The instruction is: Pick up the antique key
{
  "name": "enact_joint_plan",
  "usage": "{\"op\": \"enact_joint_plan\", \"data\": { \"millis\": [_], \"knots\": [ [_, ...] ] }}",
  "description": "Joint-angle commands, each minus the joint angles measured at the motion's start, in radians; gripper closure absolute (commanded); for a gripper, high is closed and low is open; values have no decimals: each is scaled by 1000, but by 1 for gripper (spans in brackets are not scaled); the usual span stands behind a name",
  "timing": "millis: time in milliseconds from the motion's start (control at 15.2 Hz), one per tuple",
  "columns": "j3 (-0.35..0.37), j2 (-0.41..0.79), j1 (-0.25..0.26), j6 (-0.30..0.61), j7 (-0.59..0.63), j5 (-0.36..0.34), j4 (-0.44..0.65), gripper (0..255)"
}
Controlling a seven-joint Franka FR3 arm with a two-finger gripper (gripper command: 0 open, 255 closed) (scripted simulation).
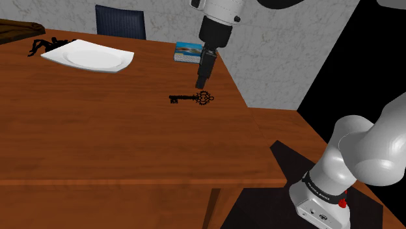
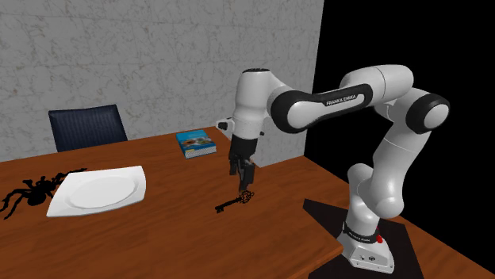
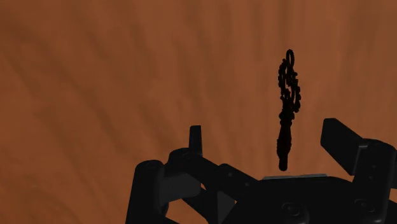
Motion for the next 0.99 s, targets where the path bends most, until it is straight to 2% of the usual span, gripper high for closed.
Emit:
{"op": "enact_joint_plan", "data": {
  "millis": [0,132,594,726,792,924],
  "knots": [
    [19,29,23,6,-30,7,27,0],
    [30,43,35,8,-43,10,41,0],
    [33,43,37,110,-48,13,-61,0],
    [33,43,37,110,-48,13,-61,0],
    [33,43,37,111,-48,13,-62,255],
    [33,43,37,111,-48,13,-62,255]
  ]
}}
